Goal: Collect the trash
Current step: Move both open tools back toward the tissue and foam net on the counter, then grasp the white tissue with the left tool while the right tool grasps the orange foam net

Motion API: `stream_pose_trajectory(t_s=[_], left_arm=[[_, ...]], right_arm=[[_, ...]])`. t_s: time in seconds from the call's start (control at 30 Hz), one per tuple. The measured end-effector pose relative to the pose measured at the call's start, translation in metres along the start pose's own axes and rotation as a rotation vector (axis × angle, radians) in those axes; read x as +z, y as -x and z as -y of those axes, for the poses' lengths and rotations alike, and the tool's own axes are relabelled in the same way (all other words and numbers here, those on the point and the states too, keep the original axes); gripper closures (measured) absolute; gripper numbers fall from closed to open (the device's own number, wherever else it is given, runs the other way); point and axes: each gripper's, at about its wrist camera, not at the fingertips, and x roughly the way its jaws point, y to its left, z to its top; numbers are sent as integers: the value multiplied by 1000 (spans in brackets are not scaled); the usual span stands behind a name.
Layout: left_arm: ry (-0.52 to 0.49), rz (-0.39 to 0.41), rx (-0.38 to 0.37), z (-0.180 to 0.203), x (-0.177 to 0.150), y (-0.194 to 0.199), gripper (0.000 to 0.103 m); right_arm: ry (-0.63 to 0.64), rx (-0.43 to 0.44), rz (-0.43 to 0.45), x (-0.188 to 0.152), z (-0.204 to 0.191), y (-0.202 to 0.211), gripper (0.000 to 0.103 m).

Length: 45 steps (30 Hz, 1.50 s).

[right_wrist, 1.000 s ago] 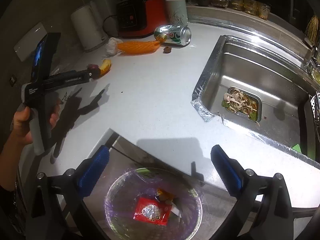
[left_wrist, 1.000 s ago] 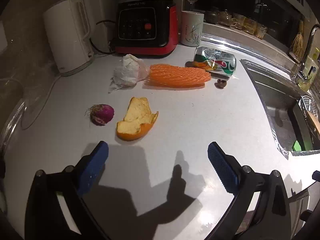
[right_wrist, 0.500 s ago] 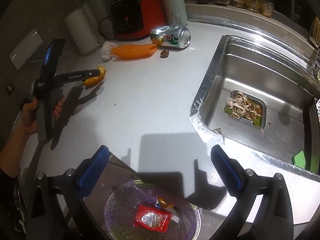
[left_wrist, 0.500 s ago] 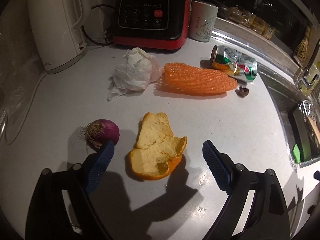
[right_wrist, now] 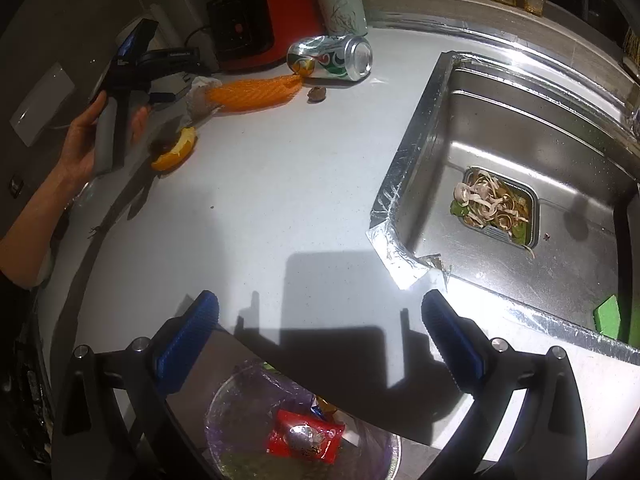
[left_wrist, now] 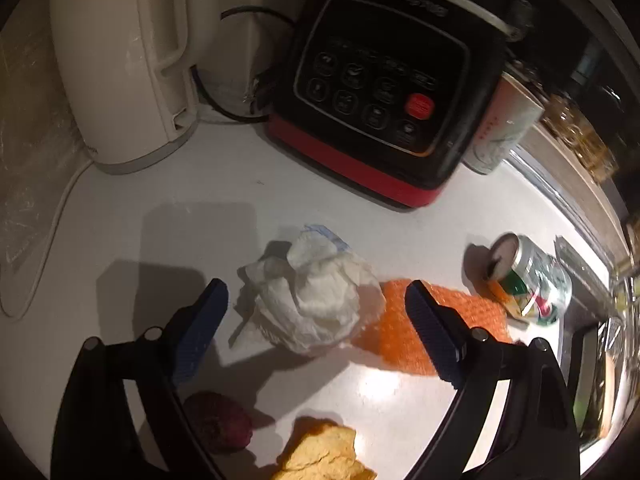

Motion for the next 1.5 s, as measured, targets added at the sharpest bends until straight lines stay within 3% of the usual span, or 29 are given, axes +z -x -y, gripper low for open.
stream_pose_trajectory(t_s=[0.03, 0.1, 0.17, 0.2, 0.37, 0.5, 0.63, 0.8, 1.03, 1.13, 1.23, 1.3, 1.37, 1.5], left_arm=[[31, -19, 9, -1, 5, -7, 17], [87, -83, 16, -4, 13, -24, 28], [127, -147, 0, -7, 17, -37, 48], [151, -168, -8, -8, 18, -42, 51], [172, -172, -13, -5, 16, -37, 70], [158, -153, -39, -4, 12, -15, 72], [134, -119, -44, -5, 0, 19, 73], [110, -109, -35, -3, -25, 65, 72], [46, -89, 40, -13, -70, 109, 72], [25, -78, 50, -14, -86, 120, 72], [37, -65, 34, -20, -99, 135, 72], [25, -51, 37, -22, -107, 144, 72], [5, -37, 50, -23, -114, 152, 72], [-8, -30, 48, -23, -125, 162, 72]], right_arm=[[-4, 0, -4, -1, 1, -1, 2], [-11, 1, -8, -1, 4, -3, 2], [-14, 0, -11, -1, 5, -5, 2], [-14, 1, -11, 0, 5, -6, 2], [0, 17, -2, 6, 2, -6, 2], [89, 41, 27, 29, -14, -7, 2], [220, 72, 93, 74, -41, -17, 2], [380, 94, 123, 132, -80, -62, 2], [617, 26, 140, 181, -131, -127, 5], [700, -32, 122, 191, -143, -152, 13], [728, -68, 88, 198, -145, -174, 33], [704, -53, 62, 203, -141, -180, 71], [654, -12, 50, 207, -136, -176, 90], [577, 59, 98, 201, -130, -142, 91]])
